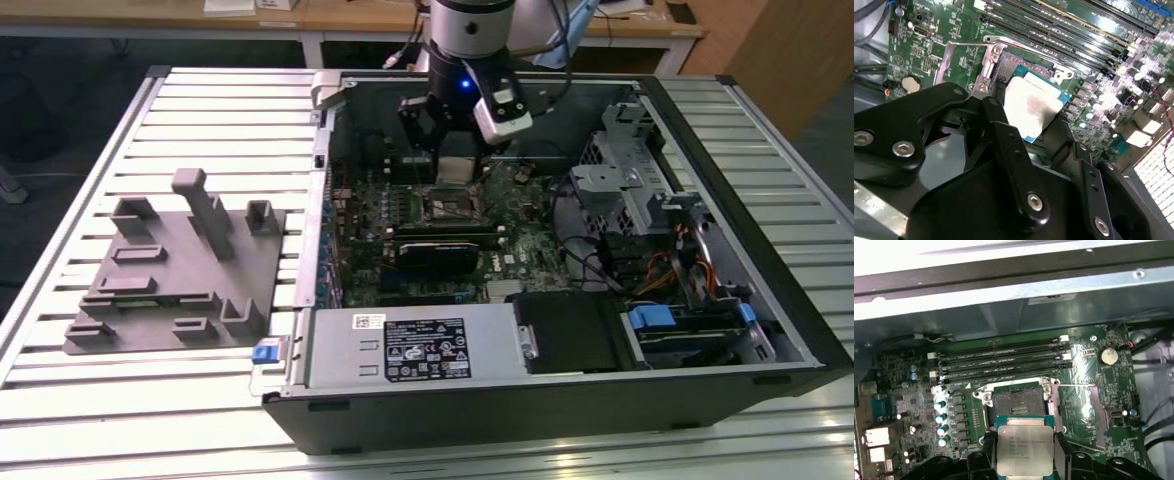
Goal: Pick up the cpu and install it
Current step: 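Place the cpu into insertion slot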
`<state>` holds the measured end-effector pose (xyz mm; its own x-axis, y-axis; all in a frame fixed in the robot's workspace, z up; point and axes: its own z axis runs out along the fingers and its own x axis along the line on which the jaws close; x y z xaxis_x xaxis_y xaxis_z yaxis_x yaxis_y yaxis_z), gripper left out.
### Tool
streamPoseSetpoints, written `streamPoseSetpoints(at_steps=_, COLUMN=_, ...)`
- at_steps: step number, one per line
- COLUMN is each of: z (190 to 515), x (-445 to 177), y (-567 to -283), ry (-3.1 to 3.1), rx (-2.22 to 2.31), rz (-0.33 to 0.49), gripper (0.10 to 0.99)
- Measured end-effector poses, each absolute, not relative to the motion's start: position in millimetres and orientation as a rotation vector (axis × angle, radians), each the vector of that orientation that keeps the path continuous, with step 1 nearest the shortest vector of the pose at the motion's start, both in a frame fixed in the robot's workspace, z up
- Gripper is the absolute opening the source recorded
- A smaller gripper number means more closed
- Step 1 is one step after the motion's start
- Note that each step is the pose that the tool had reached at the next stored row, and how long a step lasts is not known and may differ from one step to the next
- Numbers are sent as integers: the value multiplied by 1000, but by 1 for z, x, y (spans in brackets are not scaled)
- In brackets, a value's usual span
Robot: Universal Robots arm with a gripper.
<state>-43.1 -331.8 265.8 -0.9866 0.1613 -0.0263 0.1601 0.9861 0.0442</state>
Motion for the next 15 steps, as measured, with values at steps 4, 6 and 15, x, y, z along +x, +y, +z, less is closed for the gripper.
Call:
streamPoseSetpoints(at_steps=4, z=266, x=-43, y=-332, ry=3094, rx=314, rz=64, gripper=541)
streamPoseSetpoints(at_steps=6, z=266, x=-43, y=-332, ry=3091, rx=347, rz=64, gripper=541)
streamPoseSetpoints(at_steps=15, z=266, x=-43, y=-332, ry=3068, rx=499, rz=61, gripper=541)
